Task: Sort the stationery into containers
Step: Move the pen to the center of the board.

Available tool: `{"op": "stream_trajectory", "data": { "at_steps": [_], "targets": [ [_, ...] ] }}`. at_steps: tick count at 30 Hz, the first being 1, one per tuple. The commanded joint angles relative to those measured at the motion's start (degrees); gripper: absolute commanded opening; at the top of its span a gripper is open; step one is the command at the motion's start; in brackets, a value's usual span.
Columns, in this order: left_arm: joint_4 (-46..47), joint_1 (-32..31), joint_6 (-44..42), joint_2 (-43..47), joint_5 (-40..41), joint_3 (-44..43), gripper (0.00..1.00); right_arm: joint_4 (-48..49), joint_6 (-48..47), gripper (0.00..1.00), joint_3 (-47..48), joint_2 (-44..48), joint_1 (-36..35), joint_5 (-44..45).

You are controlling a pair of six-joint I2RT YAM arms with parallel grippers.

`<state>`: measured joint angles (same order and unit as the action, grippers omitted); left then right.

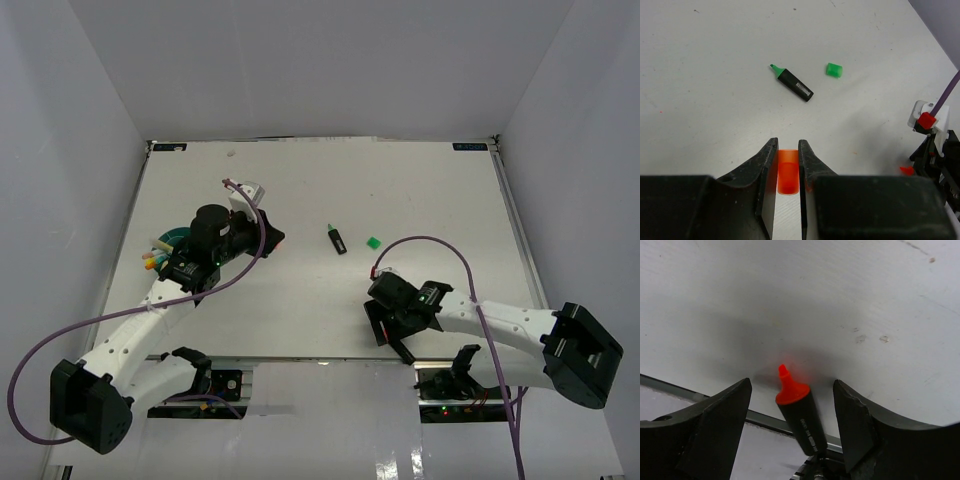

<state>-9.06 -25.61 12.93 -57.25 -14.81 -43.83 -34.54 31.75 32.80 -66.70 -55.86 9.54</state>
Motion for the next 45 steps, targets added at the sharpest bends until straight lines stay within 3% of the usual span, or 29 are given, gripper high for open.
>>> {"op": "stream_trajectory", "data": {
  "at_steps": [1,10,19,25,36,41,45],
  "targets": [
    [-0.6,0.2,-0.8,1.4,1.3,0.4,0.00,0.8,2.7,0.72,0.2,-1.0,-2.9,1.4],
    [-0.9,0.3,-0.8,0.6,1.6,0.6,0.00,-0.2,5.8,0.64,-1.1,-0.4,-3.9,2.1],
    [-0.7,0.3,-0.7,0.1,1.0,0.5,0.00,0.6,5.3,0.21,0.3,-1.0,-4.2,3.9],
    [-0.6,0.3,-0.7,0.1,2.1,0.8,0.00,3.0,-2.9,0.08,12.8,-10.8,-3.8,9.1],
    [-0.5,0.3,-0.5,-0.6,3.2,1.1,0.00,9.6,-15.7,0.08,36.0,-33.7,1.1,7.4],
    [-0.3,0.4,-0.4,-0.7,3.6,1.2,0.00,10.3,-17.1,0.20,40.5,-37.5,3.4,4.6],
    [-0.3,0.6,-0.3,-0.9,3.2,1.1,0.00,10.8,-17.5,0.38,40.2,-36.8,3.9,3.3]
  ]
}}
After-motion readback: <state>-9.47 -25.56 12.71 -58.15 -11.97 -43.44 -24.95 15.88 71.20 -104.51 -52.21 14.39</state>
